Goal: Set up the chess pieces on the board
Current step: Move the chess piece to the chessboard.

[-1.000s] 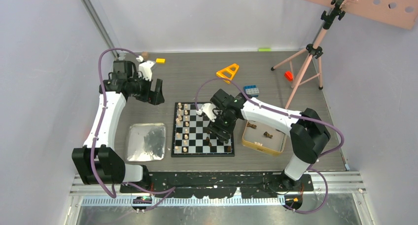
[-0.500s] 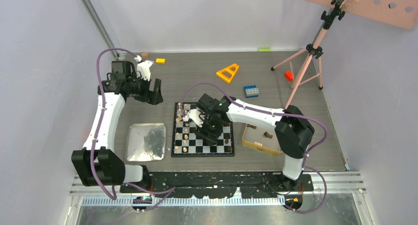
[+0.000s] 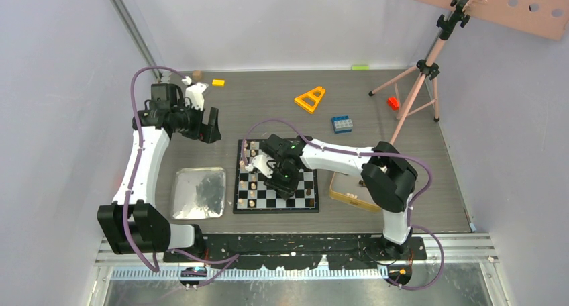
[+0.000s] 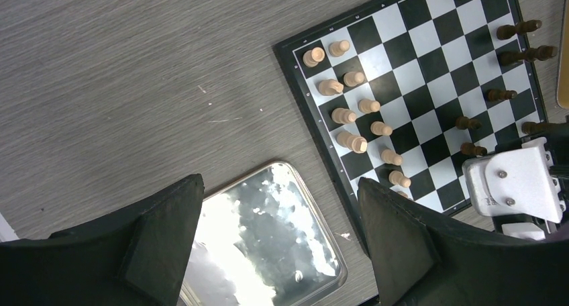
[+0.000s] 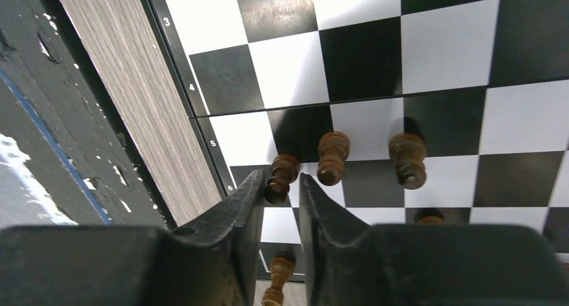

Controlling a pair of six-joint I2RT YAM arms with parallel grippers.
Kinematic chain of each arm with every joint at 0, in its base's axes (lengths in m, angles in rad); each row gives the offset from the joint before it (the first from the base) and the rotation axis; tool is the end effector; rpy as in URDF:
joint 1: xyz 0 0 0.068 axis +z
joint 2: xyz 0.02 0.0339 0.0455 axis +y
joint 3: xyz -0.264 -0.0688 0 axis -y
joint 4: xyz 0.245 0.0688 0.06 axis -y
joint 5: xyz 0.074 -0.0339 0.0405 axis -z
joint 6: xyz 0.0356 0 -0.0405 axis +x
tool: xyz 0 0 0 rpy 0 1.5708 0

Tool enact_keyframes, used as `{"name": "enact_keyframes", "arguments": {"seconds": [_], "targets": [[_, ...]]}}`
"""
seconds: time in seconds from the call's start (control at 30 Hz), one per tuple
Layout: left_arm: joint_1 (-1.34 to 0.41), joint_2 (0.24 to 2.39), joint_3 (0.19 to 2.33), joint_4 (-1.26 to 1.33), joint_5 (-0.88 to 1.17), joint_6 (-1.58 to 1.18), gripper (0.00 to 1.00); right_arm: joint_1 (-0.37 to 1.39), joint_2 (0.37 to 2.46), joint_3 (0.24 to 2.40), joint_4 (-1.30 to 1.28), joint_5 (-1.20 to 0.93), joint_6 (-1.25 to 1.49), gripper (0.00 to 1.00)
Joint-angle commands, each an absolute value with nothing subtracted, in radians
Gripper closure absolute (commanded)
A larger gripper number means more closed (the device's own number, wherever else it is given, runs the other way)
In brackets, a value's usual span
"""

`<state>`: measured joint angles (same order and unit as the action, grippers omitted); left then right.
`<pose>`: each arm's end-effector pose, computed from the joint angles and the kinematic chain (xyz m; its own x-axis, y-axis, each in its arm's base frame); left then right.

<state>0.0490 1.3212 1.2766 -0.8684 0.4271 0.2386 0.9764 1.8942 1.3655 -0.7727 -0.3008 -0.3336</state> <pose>0.2677 -0.0016 0.3341 -0.7188 0.1801 -0.6715 0.3893 0.9045 -0.1740 0.2010 0.3161 0.1879 -0.2365 -0.9083 -0.3450 -0.9661 0.1821 0.1827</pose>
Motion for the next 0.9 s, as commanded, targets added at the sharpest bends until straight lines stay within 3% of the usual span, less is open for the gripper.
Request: {"name": "enact_keyframes", "arguments": {"seconds": [0.0,0.17,0.37,0.73,0.83,0.87], "targets": [[0.059,1.298,1.273,-0.847,0.438,0.236,0.12,0.986,1.896,1.4,-0.771,-0.305,-0.339,0.77],[0.06,1.301,1.273,-0.844,0.445,0.232,0.12,0.986,1.829,1.358,-0.798,-0.286,-0.347,0.94],[0.06,1.299,1.273,-0.848,0.448,0.23,0.12,0.986,1.757,1.27,-0.818,-0.266,-0.359,0.99],[0.059,1.305,1.272,-0.847,0.454,0.224,0.12,0.986,1.729,1.209,-0.81,-0.256,-0.362,0.98],[0.059,1.304,1.269,-0.846,0.452,0.225,0.12,0.986,1.734,1.203,-0.801,-0.25,-0.364,0.9],[0.06,1.304,1.268,-0.845,0.453,0.225,0.12,0.986,1.736,1.204,-0.799,-0.247,-0.364,0.83]]}}
